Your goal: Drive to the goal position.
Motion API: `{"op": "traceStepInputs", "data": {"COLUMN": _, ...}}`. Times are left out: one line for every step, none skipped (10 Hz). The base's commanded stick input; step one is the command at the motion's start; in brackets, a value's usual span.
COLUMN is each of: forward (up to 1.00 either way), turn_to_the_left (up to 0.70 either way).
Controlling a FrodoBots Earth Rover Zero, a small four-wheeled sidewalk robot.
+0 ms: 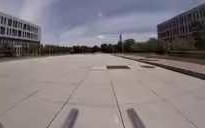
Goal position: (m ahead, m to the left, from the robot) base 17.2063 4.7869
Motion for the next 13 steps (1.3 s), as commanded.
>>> {"op": "traceStepInputs", "data": {"forward": 0.5, "turn_to_the_left": 0.0}}
{"op": "traceStepInputs", "data": {"forward": 0.5, "turn_to_the_left": 0.0}}
{"op": "traceStepInputs", "data": {"forward": 0.5, "turn_to_the_left": 0.0}}
{"op": "traceStepInputs", "data": {"forward": 0.5, "turn_to_the_left": 0.0}}
{"op": "traceStepInputs", "data": {"forward": 0.5, "turn_to_the_left": 0.0}}
{"op": "traceStepInputs", "data": {"forward": 0.5, "turn_to_the_left": 0.0}}
{"op": "traceStepInputs", "data": {"forward": 0.5, "turn_to_the_left": 0.0}}
{"op": "traceStepInputs", "data": {"forward": 0.5, "turn_to_the_left": 0.0}}
{"op": "traceStepInputs", "data": {"forward": 0.5, "turn_to_the_left": 0.0}}
{"op": "traceStepInputs", "data": {"forward": 0.5, "turn_to_the_left": 0.0}}
{"op": "traceStepInputs", "data": {"forward": 0.5, "turn_to_the_left": 0.0}}
{"op": "traceStepInputs", "data": {"forward": 0.5, "turn_to_the_left": 0.0}}
{"op": "traceStepInputs", "data": {"forward": 0.5, "turn_to_the_left": 0.0}}
